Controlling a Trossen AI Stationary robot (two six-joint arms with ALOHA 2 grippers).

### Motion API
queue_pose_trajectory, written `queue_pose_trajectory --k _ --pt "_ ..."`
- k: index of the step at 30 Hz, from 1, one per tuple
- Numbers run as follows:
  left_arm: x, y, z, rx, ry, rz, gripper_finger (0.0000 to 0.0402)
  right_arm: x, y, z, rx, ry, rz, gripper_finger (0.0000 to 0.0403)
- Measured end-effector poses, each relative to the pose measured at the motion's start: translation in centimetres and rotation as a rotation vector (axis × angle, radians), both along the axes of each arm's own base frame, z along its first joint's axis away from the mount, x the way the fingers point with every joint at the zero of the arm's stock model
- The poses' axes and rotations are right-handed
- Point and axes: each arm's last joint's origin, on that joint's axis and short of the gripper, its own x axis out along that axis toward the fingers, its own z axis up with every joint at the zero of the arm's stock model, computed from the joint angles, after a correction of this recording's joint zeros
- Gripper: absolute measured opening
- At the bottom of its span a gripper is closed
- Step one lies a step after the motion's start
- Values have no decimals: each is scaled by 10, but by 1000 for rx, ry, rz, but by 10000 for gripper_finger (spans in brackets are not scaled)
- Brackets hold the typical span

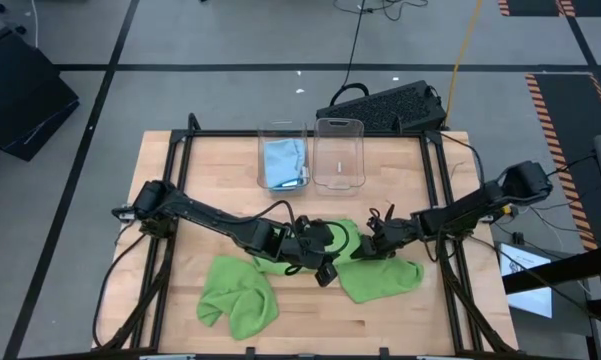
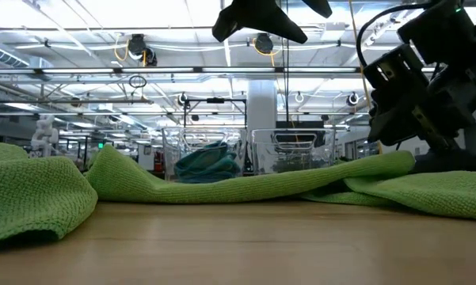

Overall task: Fold microfiber towels
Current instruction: Fold the top left green microfiber towel

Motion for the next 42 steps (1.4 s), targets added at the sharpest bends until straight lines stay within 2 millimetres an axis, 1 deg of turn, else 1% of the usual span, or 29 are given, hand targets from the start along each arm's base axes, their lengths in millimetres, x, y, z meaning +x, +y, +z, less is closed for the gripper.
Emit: queue_pose_trajectory --k 6,10,14,19,22,24,26,28,31,34,38,42 --pt "0 0 0 -3 -1 3 184 3 -2 1 -2 -30 -11 261" --pt "2 0 -5 4 8 6 184 3 -5 1 -6 -31 -26 230" --pt "4 0 -9 4 16 11 184 3 -7 0 -15 -9 -56 174" --pt "4 1 -10 6 15 17 184 4 -7 1 5 -20 -72 82" --pt "4 1 -10 52 15 15 184 5 -7 3 29 -43 -84 29" --pt "6 -1 -14 117 20 19 184 7 -7 6 48 -71 -91 8" --pt "8 -2 -19 185 29 24 184 8 -6 8 86 -76 -112 8" --pt "10 -4 -30 235 56 12 185 8 -6 9 116 -83 -129 12" --pt "15 -10 -34 250 28 -4 185 13 -5 16 139 -101 -137 10" --pt "25 -20 -41 262 -45 -17 185 20 -5 26 150 -139 -140 4" --pt "34 -28 -68 264 -40 -22 185 28 -9 33 155 -157 -161 3" --pt "36 -28 -78 267 -29 14 185 32 -13 36 165 -140 -156 3"
